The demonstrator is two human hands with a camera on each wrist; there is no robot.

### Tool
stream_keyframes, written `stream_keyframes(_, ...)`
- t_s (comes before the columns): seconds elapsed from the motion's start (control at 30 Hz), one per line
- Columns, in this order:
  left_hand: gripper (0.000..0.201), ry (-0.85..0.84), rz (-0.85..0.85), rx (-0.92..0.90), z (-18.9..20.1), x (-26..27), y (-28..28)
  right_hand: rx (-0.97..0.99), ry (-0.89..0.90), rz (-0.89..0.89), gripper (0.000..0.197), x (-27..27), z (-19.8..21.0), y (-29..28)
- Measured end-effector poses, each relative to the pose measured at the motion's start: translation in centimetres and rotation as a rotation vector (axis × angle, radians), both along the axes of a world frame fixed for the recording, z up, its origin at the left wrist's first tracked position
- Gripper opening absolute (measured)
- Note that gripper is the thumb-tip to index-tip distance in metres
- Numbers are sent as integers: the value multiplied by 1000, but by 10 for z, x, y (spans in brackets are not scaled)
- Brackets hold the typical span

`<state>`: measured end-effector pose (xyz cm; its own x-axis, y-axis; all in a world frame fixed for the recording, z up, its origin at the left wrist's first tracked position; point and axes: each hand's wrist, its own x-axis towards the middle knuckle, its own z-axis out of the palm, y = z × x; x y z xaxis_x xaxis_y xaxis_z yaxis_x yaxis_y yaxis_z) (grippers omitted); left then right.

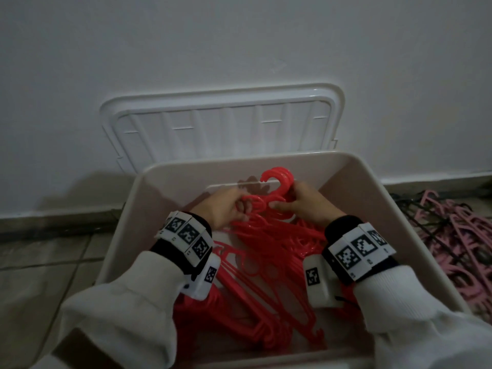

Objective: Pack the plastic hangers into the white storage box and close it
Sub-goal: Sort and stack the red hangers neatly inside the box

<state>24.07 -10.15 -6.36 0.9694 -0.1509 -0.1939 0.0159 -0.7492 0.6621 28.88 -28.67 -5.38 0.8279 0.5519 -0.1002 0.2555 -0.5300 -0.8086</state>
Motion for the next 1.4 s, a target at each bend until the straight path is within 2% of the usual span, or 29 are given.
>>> stream_keyframes(0.13,19,-69,49,-69,14,-5,-4,35,109,23,27,-6,3,6)
stream_keyframes(0.3,15,-110,125,-84,18,-2,-8,59,59,72,28,-11,5,7)
stream_keyframes(0.4,12,-212,182,-56,22,-3,-13,103,36,61,36,-7,-3,9)
stream_keyframes(0.53,11,-261,197,-21,25,-3,-17,164,28,39,31,-7,-6,8)
stream_keyframes(0.63,11,-291,211,17,27,-3,-20,93,-47,69,28,-6,-5,10)
stream_keyframes(0.73,13,-358,225,137,31,-6,-23,63,-61,94,22,-5,-6,14)
stream_keyframes(0.83,16,-306,262,51,30,-5,-24,100,9,76,25,-4,-6,16)
stream_keyframes(0.9,24,-287,273,83,27,-4,-24,119,51,50,21,-5,-4,15)
stream_keyframes(1.0,24,-317,236,192,28,-4,-23,158,98,5,19,-5,1,12)
stream_keyframes(1.07,26,-343,141,248,29,-4,-22,171,131,-15,18,-1,7,7)
stream_keyframes(1.13,30,-288,8,324,26,-4,-20,173,119,-34,25,5,14,1)
stream_keyframes(1.2,29,-145,-105,365,16,-3,-19,169,91,-49,24,9,18,-3)
stream_keyframes(1.3,15,75,-179,362,-16,-1,-18,136,78,-48,22,11,15,-3)
stream_keyframes(1.4,18,256,-290,514,-55,-6,-18,86,73,-31,22,11,11,0)
